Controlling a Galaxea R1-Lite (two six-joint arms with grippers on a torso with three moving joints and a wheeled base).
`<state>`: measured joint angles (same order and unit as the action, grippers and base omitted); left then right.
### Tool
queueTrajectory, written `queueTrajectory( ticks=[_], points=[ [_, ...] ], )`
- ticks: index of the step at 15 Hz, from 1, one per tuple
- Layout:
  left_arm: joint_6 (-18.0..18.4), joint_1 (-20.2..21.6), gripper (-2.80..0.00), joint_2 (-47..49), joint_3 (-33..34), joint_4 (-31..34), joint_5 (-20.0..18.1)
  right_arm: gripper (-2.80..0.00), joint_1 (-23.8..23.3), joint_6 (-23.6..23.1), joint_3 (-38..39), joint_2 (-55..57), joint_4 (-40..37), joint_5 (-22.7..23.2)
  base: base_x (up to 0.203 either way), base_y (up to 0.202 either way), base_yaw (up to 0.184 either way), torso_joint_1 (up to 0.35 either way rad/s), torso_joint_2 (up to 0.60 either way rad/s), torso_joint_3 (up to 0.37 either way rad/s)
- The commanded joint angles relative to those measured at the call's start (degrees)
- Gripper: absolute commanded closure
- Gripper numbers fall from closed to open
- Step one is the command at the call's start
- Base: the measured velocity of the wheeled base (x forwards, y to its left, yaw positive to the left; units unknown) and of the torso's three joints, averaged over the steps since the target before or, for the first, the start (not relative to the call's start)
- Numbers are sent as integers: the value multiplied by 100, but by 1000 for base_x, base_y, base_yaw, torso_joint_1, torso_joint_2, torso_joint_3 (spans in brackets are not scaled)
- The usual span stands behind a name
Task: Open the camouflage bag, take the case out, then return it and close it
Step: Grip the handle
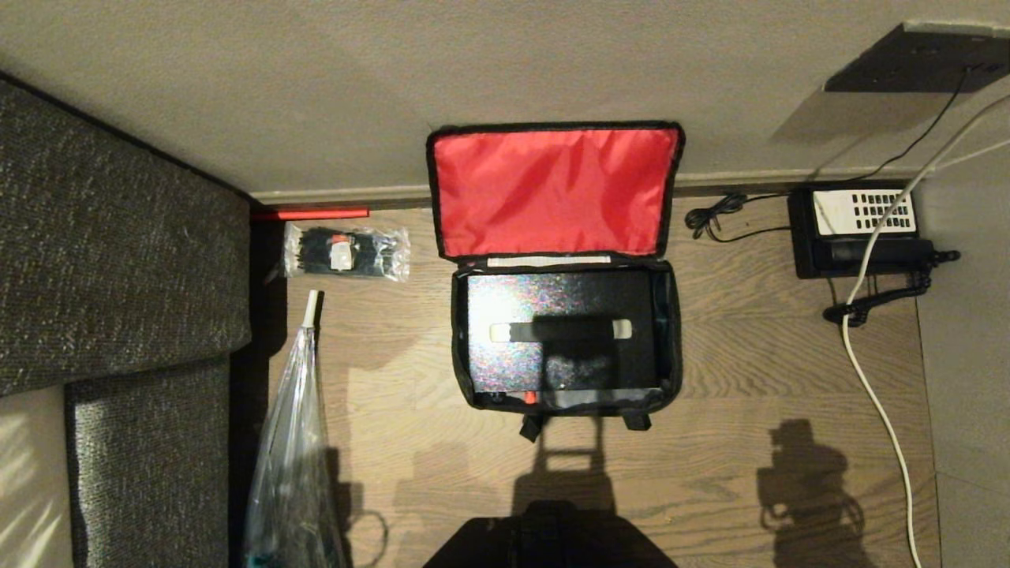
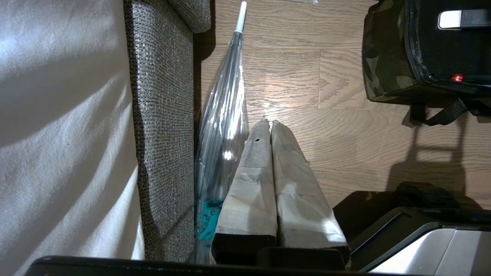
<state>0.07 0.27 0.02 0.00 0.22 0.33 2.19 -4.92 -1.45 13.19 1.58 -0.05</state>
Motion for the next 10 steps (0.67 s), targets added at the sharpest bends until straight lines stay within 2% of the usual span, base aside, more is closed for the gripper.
queueTrajectory(
  ticks=[1,2,10],
  points=[
    [1,0,0,-2,18,4,2,0,-139,73,114,-936,-97,79,0,0,0,0,0,0],
    [1,0,0,-2,18,4,2,0,-174,313,131,-1069,-131,57,0,0,0,0,0,0],
    [1,0,0,-2,18,4,5,0,-184,308,145,-1284,-131,43,0,0,0,0,0,0]
  ],
)
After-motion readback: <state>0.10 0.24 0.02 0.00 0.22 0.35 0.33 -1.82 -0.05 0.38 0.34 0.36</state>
